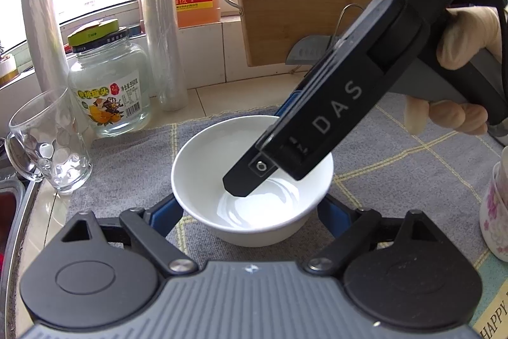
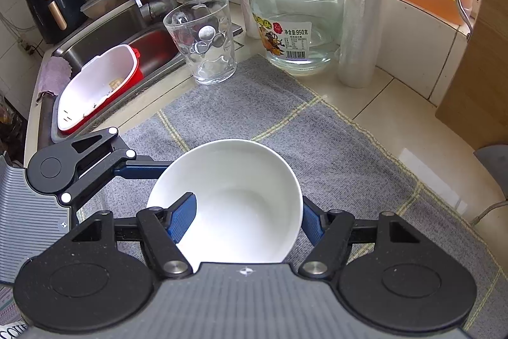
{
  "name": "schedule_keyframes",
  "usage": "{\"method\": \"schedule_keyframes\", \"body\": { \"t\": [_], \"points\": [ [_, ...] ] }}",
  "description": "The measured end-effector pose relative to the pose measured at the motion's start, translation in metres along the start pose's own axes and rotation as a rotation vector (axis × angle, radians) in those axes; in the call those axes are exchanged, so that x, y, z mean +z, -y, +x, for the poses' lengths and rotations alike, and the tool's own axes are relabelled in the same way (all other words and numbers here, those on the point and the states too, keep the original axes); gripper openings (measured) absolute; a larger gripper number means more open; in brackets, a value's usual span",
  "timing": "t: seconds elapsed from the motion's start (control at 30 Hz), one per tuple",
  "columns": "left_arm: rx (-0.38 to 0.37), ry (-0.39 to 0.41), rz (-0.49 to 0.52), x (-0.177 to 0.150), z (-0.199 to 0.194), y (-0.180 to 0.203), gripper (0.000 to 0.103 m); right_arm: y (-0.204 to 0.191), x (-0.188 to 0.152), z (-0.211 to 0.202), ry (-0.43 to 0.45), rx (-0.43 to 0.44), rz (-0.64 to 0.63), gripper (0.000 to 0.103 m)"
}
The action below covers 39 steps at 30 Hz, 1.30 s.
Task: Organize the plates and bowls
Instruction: 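Lift the white bowl with the right tool, then carry the bowl with the right tool and lower it onto the bowl stack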
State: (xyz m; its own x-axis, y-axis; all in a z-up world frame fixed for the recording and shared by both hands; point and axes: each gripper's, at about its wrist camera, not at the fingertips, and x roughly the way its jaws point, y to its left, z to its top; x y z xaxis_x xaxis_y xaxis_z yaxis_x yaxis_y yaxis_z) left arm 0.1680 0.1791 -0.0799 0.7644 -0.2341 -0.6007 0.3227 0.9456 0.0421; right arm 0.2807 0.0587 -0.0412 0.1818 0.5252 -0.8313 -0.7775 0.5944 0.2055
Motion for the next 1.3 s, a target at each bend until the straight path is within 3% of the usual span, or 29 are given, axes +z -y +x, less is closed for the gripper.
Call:
{"method": "schedule_keyframes", "body": {
  "t": [0.53, 1.3],
  "points": [
    [-0.049, -0.019, 0.023, 0.005, -0.036, 0.024, 0.091, -0.020, -0.025, -0.046, 0.048, 0.034, 0.002, 0.074],
    [-0.172, -0.017, 0.147, 0.000, -0.094, 0.096, 0.091, -0.049, -0.112, -0.142, 0.140, -0.021, 0.070, 0.075]
  ]
}}
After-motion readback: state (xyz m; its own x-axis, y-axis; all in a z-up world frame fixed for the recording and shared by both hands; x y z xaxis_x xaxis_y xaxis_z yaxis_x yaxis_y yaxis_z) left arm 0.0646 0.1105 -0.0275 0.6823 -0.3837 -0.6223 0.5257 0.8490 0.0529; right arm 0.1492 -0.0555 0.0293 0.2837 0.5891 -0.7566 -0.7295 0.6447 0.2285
